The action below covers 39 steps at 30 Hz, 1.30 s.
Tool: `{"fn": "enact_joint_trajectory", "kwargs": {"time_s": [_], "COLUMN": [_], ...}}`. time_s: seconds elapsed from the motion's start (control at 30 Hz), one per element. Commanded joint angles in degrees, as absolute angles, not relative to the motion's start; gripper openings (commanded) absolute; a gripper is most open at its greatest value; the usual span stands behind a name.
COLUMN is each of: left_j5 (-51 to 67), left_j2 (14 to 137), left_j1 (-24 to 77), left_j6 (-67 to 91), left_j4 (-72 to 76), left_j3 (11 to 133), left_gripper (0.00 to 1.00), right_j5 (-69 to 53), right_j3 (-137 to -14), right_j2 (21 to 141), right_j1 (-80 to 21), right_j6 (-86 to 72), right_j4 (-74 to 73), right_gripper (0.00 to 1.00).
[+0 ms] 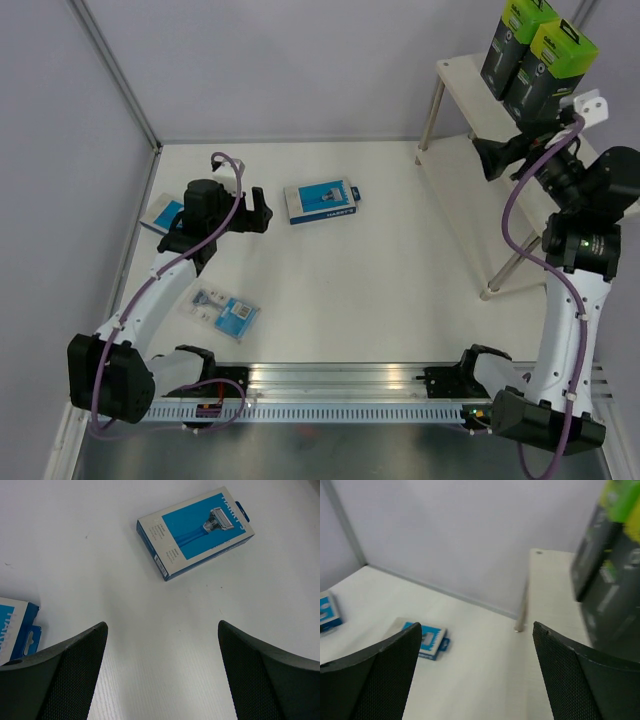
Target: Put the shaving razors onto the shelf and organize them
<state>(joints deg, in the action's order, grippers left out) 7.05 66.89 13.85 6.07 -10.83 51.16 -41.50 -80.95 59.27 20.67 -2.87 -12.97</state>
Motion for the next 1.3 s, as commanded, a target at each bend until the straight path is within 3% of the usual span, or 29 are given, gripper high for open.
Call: {"fn": "enact_joint_trajectory", "kwargs": {"time_s": [0.0,0.27,0.5,0.6,0.87,1.1,1.27], "left_j5": [9.75,9.76,8.35,6.86,2.28,-1.39,-0.27], "left_j2": [66.27,68.03,66.88,67.41,74.26,85.67,93.32], "left_j1": [13.45,13.45,13.45,13.45,13.45,13.36,13.36], "left_j6": [10.28,14.58,20.48,21.0,23.12,24.43,25.4], "left_j4": [-10.46,-8.63,-4.13,-3.34,-0.35,4.47,9.4], "left_j3": [52.82,54.41,52.91,51.86,52.2,56.95,60.2], "left_gripper": [0.95,0.91,0.91,0.92,0.96,0.96,0.96], "right_j5": [-44.39,-40.79,-32.97,-29.2,-17.41,-11.61,-7.14], "right_j3": [-75.78,-65.83,-59.69,-53.37,-46.5,-42.02,-42.27], "right_j2": [56.53,58.96,64.51,65.91,75.92,85.33,88.76], "right_j1": [15.04,0.81,-13.69,-17.3,-24.6,-25.14,-25.14], "right_j6": [-5.18,-9.41,-11.33,-16.75,-24.78,-28.56,-29.7], "right_j4": [-7.48,-4.39,-2.21,9.97,20.91,32.32,31.47], "right_gripper": [0.97,0.9,0.98,0.98,0.98,0.98,0.98]}}
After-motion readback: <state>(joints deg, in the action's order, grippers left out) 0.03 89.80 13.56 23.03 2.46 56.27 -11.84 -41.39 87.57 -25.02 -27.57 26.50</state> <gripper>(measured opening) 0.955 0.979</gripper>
